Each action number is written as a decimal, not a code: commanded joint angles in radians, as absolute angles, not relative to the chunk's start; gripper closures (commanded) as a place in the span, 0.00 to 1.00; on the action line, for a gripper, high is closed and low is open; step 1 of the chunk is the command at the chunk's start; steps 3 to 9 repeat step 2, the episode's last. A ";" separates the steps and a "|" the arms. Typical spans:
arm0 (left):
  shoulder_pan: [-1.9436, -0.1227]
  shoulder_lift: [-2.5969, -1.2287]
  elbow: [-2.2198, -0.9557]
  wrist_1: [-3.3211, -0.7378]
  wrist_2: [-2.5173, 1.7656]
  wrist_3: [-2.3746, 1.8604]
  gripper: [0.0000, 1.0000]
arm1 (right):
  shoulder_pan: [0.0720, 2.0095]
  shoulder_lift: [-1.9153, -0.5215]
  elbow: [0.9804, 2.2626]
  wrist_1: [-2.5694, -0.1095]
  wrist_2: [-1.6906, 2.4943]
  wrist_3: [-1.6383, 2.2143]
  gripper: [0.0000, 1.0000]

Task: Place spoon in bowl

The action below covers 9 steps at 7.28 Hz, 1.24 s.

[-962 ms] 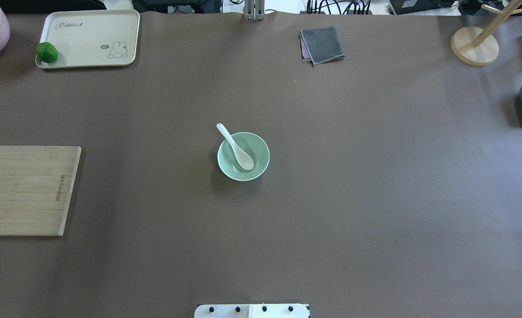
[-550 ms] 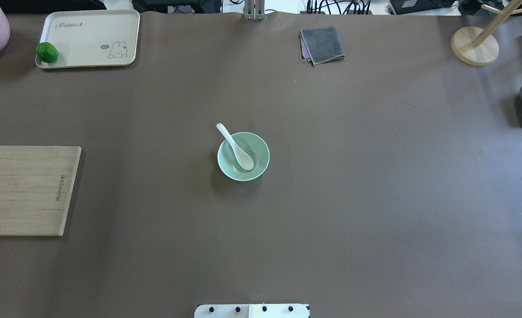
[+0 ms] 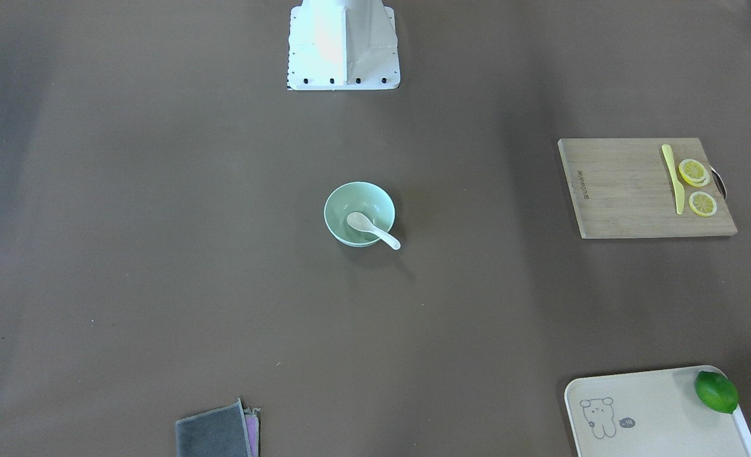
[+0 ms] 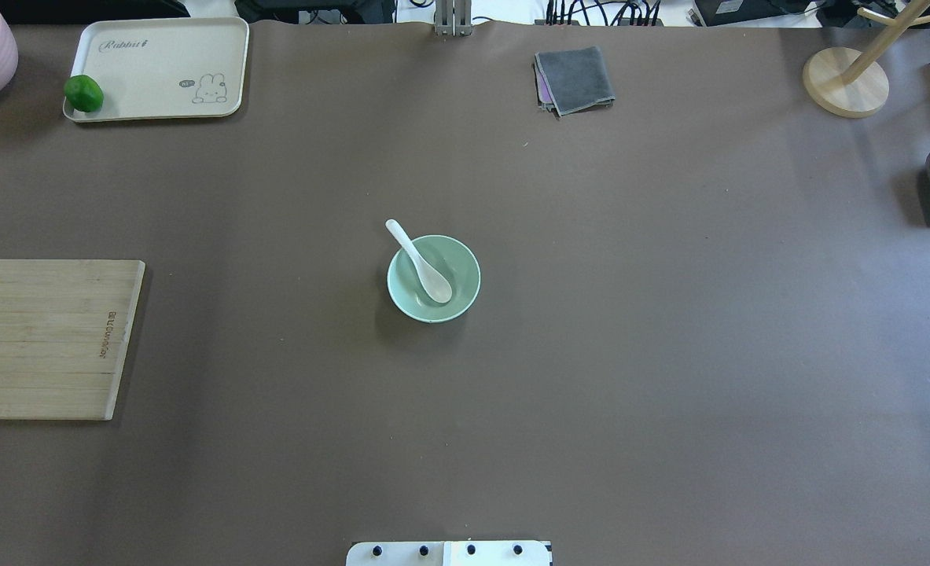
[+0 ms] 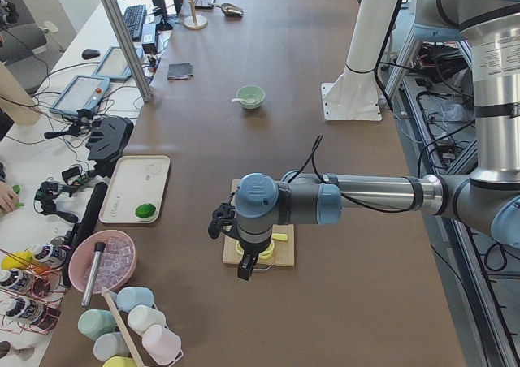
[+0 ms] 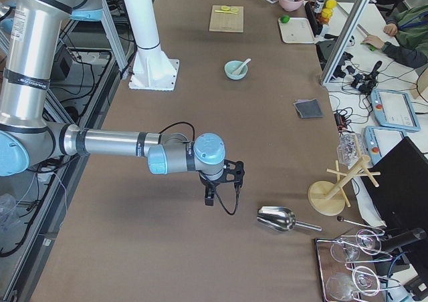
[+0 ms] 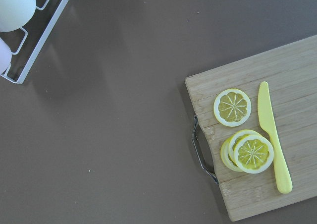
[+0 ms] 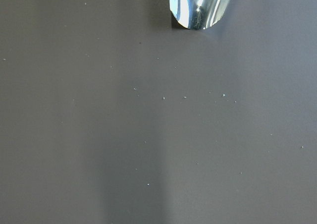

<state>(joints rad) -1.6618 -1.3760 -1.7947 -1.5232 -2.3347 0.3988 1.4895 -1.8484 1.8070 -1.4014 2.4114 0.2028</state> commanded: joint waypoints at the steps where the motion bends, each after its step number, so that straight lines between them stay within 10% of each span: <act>1: -1.663 -1.376 -1.795 -1.523 -2.335 0.399 0.02 | 1.488 -1.848 1.807 -1.401 2.411 0.204 0.00; 9: -1.661 -1.376 -1.795 -1.523 -2.335 0.399 0.02 | 1.488 -1.848 1.807 -1.401 2.411 0.204 0.00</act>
